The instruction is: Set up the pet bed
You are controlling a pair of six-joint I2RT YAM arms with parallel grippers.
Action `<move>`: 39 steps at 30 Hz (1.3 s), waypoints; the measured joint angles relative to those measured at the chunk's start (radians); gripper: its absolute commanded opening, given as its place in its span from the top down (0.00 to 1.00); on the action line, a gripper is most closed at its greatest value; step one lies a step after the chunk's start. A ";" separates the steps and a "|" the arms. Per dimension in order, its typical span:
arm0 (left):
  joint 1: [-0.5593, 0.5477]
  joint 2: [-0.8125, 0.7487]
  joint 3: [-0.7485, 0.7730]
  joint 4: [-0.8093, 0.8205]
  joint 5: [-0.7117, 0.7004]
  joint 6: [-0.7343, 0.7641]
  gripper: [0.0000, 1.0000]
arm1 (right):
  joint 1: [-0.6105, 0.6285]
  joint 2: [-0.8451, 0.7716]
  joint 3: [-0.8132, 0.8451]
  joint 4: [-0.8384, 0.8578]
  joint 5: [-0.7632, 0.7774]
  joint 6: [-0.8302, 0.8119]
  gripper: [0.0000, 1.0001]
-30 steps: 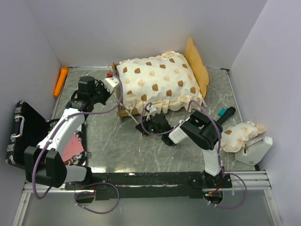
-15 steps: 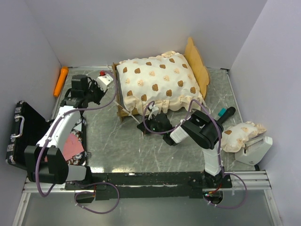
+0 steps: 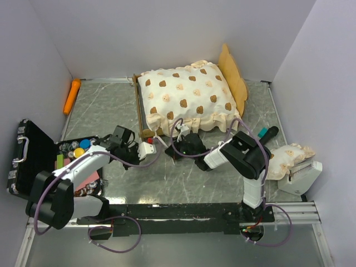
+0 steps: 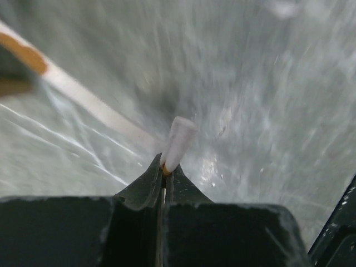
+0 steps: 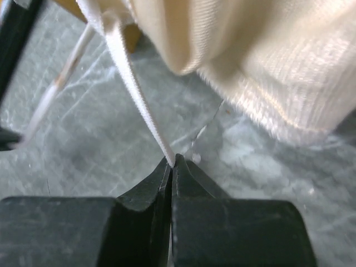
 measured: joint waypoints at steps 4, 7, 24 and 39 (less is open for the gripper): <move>0.003 0.067 -0.069 0.042 -0.083 0.023 0.99 | 0.000 -0.044 -0.001 -0.081 -0.016 -0.025 1.00; 0.003 0.142 -0.067 0.101 -0.114 0.027 0.99 | 0.000 -0.050 -0.004 -0.095 -0.026 -0.024 1.00; 0.177 0.205 -0.074 0.362 -0.251 0.093 0.99 | -0.043 -0.166 -0.088 -0.104 -0.049 -0.023 1.00; 0.298 0.201 -0.067 0.357 -0.265 0.100 0.99 | -0.174 -0.192 0.081 -0.277 -0.073 -0.100 1.00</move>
